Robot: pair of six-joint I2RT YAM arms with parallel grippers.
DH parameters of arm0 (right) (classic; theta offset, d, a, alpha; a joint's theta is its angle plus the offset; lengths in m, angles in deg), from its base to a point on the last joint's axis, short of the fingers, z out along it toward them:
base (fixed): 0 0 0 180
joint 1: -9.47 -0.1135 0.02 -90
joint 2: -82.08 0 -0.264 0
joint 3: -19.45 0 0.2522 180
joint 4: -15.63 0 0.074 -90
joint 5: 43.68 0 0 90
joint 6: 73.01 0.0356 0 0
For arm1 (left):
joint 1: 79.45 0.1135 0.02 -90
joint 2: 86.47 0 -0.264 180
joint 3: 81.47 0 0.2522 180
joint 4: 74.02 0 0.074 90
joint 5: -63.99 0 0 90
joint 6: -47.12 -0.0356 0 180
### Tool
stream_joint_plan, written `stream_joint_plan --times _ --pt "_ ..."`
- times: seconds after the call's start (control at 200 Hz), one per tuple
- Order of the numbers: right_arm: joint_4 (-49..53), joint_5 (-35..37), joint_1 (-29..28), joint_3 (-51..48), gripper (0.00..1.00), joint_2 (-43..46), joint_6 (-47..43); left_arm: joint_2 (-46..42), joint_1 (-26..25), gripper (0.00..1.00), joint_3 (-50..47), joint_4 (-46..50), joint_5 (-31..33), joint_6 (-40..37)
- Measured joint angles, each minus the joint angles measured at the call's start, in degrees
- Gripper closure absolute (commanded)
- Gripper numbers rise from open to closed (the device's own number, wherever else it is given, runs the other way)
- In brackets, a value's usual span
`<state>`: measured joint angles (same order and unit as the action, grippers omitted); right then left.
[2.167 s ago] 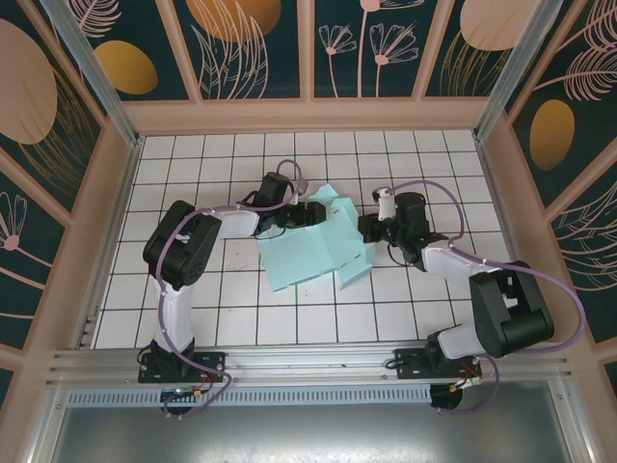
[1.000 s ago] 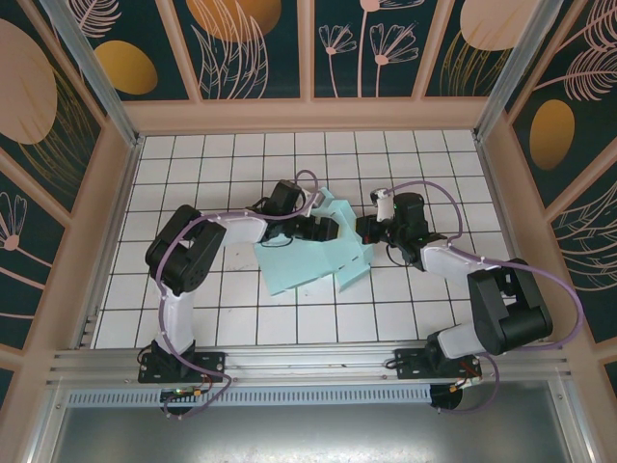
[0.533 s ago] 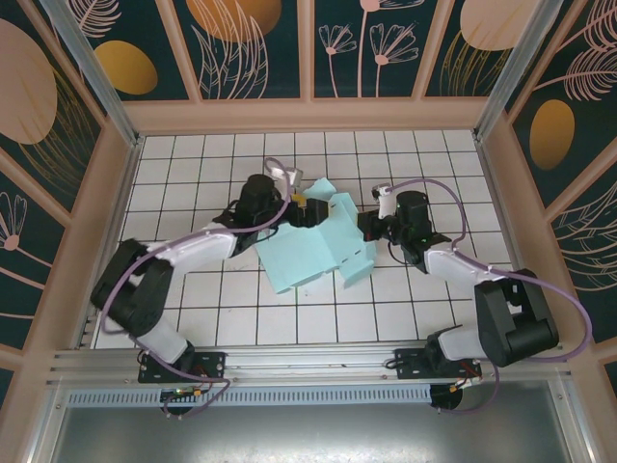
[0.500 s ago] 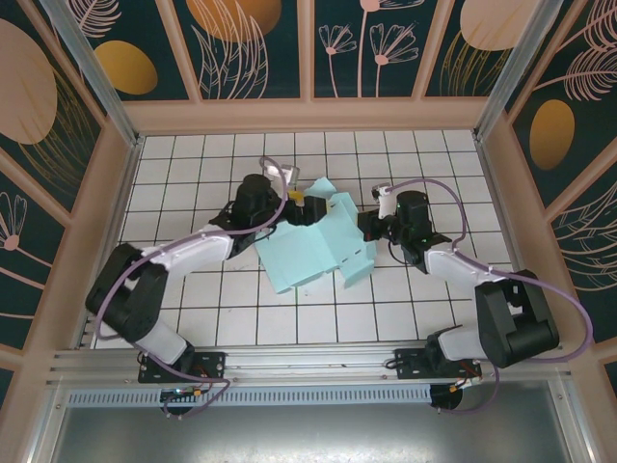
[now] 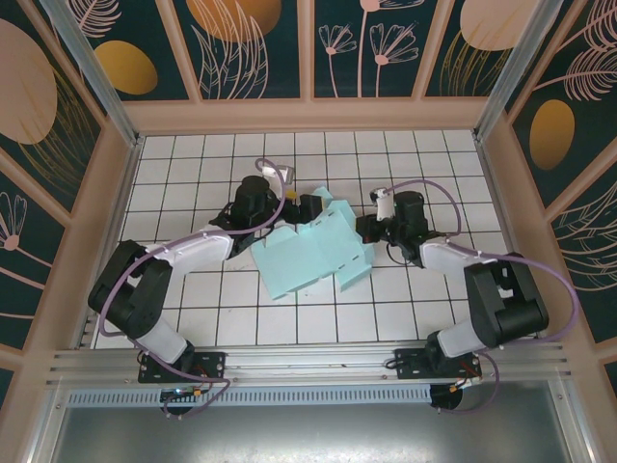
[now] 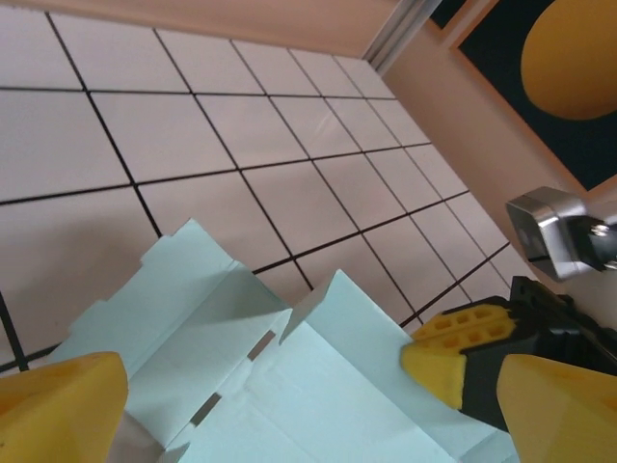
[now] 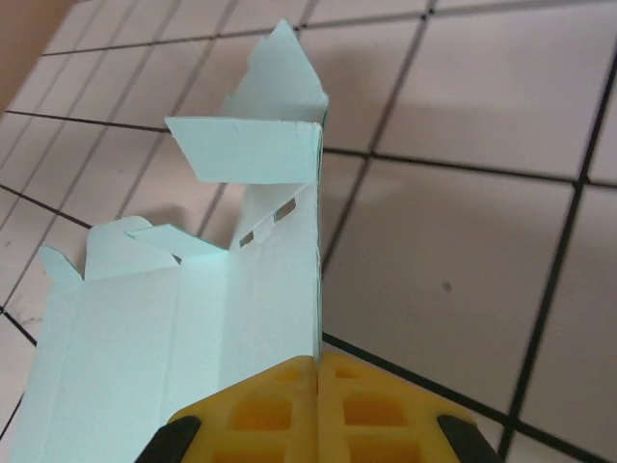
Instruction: Fold the paper box
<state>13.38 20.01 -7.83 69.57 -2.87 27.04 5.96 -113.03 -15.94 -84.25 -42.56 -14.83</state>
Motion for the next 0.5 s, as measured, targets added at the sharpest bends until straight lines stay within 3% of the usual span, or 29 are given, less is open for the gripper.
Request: stream_joint_plan --times 0.135,0.26,0.495 --pt "-0.28 -1.46 2.73 0.00 1.00 -1.77 4.22 -0.74 -2.56 0.06 -3.28 0.22 0.04 -2.47" --pt "-2.01 -4.20 4.31 -0.11 1.00 -2.80 6.95 -0.74 -5.11 0.27 -9.22 -0.81 -2.05 -2.38" --pt "-5.31 -8.44 4.72 -0.46 0.89 -3.41 9.18 4.83 -5.27 0.33 -18.53 -7.67 -5.31 0.70"
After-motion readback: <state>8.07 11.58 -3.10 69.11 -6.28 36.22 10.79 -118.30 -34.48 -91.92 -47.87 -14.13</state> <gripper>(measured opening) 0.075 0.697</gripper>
